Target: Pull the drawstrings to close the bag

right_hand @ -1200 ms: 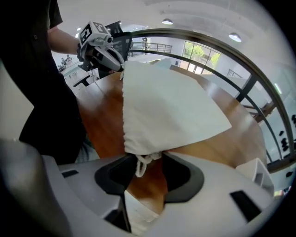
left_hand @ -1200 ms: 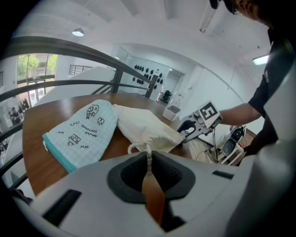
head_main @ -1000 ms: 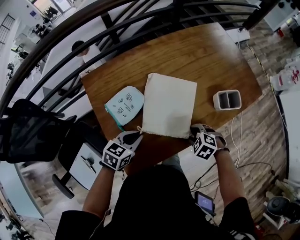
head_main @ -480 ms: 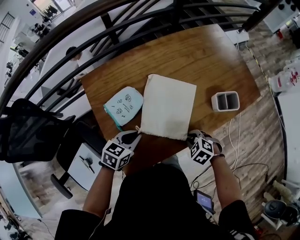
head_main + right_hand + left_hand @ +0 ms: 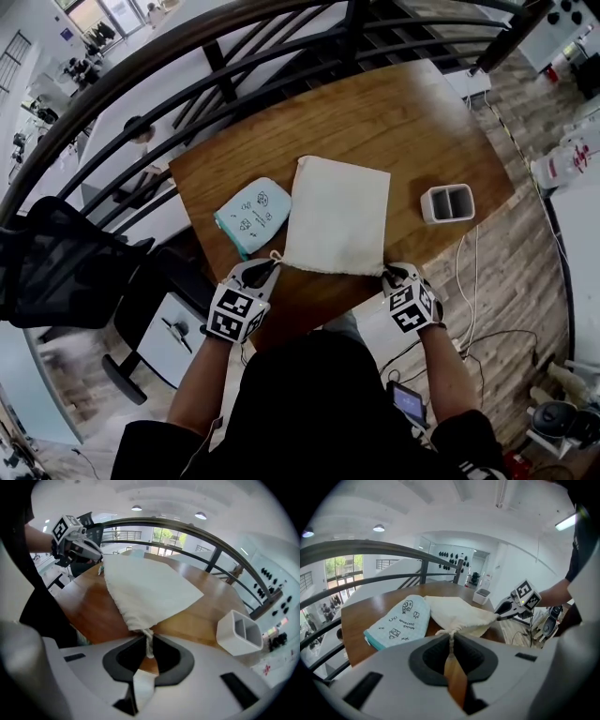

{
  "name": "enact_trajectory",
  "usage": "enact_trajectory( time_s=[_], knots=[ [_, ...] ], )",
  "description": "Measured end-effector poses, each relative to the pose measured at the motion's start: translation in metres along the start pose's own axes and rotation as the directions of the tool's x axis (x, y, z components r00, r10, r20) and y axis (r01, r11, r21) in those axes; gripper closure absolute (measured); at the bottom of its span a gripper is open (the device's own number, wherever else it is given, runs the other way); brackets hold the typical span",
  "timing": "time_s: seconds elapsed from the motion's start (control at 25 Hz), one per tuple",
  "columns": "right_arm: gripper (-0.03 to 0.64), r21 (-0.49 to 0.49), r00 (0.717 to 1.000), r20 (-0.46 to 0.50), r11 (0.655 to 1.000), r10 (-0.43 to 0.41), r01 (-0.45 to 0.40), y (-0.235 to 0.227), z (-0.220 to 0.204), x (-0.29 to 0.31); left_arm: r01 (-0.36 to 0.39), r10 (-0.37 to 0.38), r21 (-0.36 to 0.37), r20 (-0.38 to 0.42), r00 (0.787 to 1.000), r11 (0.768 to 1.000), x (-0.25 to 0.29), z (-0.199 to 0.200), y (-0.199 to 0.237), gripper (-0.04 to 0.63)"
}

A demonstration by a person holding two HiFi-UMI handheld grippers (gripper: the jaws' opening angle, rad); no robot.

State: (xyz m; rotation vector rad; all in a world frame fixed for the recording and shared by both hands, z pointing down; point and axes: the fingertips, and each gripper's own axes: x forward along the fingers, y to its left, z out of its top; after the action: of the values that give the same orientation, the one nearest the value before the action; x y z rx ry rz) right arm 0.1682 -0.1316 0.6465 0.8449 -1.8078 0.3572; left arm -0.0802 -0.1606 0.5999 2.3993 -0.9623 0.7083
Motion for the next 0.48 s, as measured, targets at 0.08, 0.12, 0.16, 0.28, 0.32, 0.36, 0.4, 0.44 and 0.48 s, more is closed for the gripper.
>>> enact_trajectory(
  time_s=[0.08,0.12,0.16,0.28,0.32,0.36,0.4,0.44,0.48],
  knots=[
    [0.577,0.029,0.999,0.003,0.999,-0.04,0.04,-0.004,-0.001,-0.006,-0.002,0.002,-0.014,0.02,1.0,1.0,-0.004,0.002,0.001,0.558],
    [0.577,0.039,0.998,0.002,0.997,-0.063,0.063,-0.007,-0.002,-0.009,-0.002,0.003,-0.026,0.033,0.999,1.0,-0.006,0.004,0.001,0.558],
    [0.577,0.052,0.996,0.001,0.995,-0.087,0.087,-0.011,-0.003,-0.013,-0.004,0.006,-0.041,0.047,0.999,0.999,-0.009,0.006,0.003,0.558],
    [0.577,0.124,0.988,0.006,0.981,-0.151,0.149,-0.03,-0.008,-0.027,-0.028,0.034,-0.073,0.084,0.996,0.997,-0.019,0.014,0.012,0.558],
    [0.577,0.159,0.987,0.016,0.975,-0.161,0.156,-0.037,-0.008,-0.032,-0.036,0.043,-0.079,0.094,0.995,0.996,-0.022,0.017,0.014,0.558],
    [0.575,0.194,0.986,0.03,0.969,-0.161,0.152,-0.041,-0.008,-0.036,-0.042,0.05,-0.08,0.102,0.993,0.996,-0.025,0.02,0.015,0.558],
    [0.575,0.222,0.987,0.045,0.965,-0.156,0.142,-0.043,-0.007,-0.04,-0.049,0.057,-0.077,0.109,0.992,0.996,-0.027,0.023,0.015,0.558],
    [0.575,0.234,0.987,0.058,0.963,-0.149,0.132,-0.044,-0.005,-0.043,-0.057,0.065,-0.075,0.113,0.992,0.996,-0.028,0.026,0.013,0.558],
    [0.575,0.23,0.987,0.068,0.965,-0.144,0.125,-0.044,-0.003,-0.044,-0.067,0.075,-0.078,0.116,0.99,0.995,-0.029,0.028,0.012,0.558]
  ],
)
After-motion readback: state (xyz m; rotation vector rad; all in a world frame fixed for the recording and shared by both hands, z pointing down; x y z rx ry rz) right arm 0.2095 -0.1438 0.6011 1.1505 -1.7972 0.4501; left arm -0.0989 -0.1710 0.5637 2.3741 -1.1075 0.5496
